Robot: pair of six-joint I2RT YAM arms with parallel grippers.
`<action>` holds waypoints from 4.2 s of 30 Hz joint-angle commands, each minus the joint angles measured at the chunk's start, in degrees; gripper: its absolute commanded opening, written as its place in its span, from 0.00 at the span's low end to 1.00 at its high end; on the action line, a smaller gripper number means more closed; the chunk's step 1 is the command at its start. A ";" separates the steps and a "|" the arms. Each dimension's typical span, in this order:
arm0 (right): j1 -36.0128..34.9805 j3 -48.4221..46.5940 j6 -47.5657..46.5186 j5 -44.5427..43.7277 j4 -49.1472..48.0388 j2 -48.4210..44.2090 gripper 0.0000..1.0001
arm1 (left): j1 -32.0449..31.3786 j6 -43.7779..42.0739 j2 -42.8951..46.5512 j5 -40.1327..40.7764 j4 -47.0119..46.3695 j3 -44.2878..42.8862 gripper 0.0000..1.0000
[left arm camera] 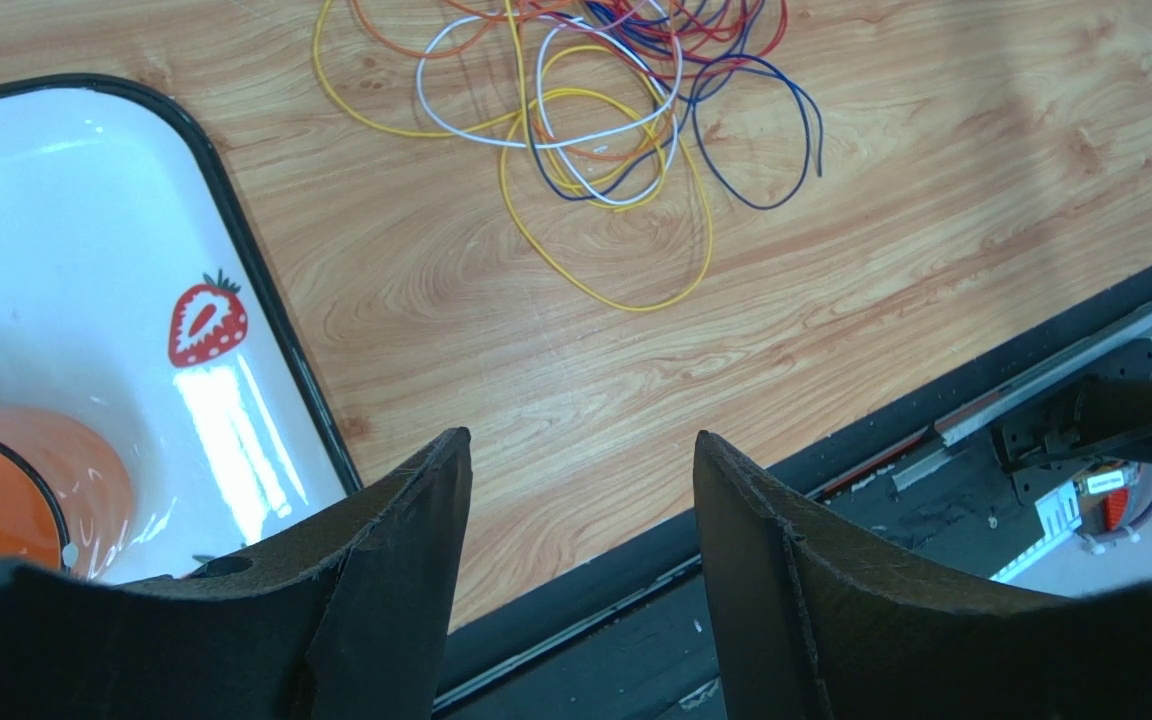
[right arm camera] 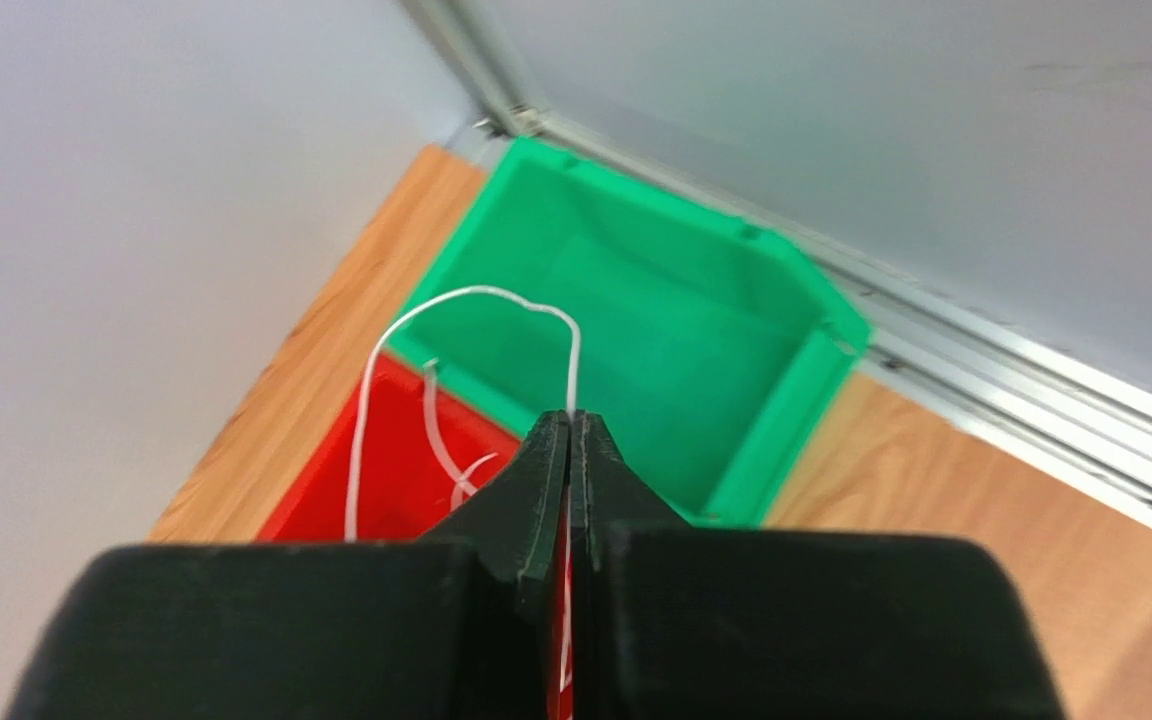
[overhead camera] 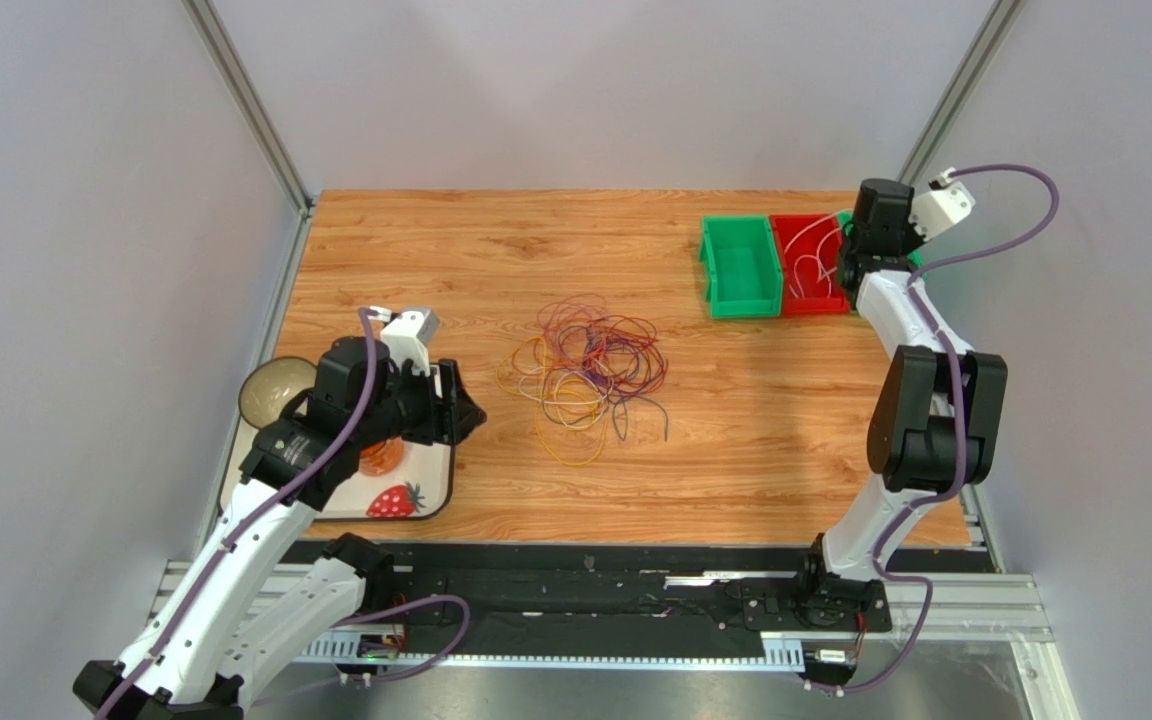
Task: Untangle the cables
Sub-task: Place the cable in the bin, then untie the cable.
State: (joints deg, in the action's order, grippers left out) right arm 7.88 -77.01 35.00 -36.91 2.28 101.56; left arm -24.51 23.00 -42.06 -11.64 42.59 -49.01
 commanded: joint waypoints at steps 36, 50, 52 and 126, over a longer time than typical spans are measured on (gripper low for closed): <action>-3.13 -5.07 -5.12 9.13 4.04 8.75 0.00 | -0.01 -0.77 0.23 -0.14 -1.37 0.32 0.64; -3.13 -8.76 -7.76 10.01 12.03 -2.85 0.55 | -0.01 -0.59 0.84 0.13 -1.19 0.32 0.64; -3.13 -9.73 -7.85 10.36 13.70 -4.96 0.55 | -0.01 -0.68 0.93 0.12 -1.19 0.32 0.64; -33.81 43.09 8.33 25.04 6.77 -35.73 0.49 | -5.99 10.14 -57.70 11.11 -21.24 -21.38 0.00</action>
State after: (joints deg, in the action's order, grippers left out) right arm -25.96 -34.57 44.23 -11.81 12.69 66.70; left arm -30.30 34.68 -102.30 -0.95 21.06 -67.16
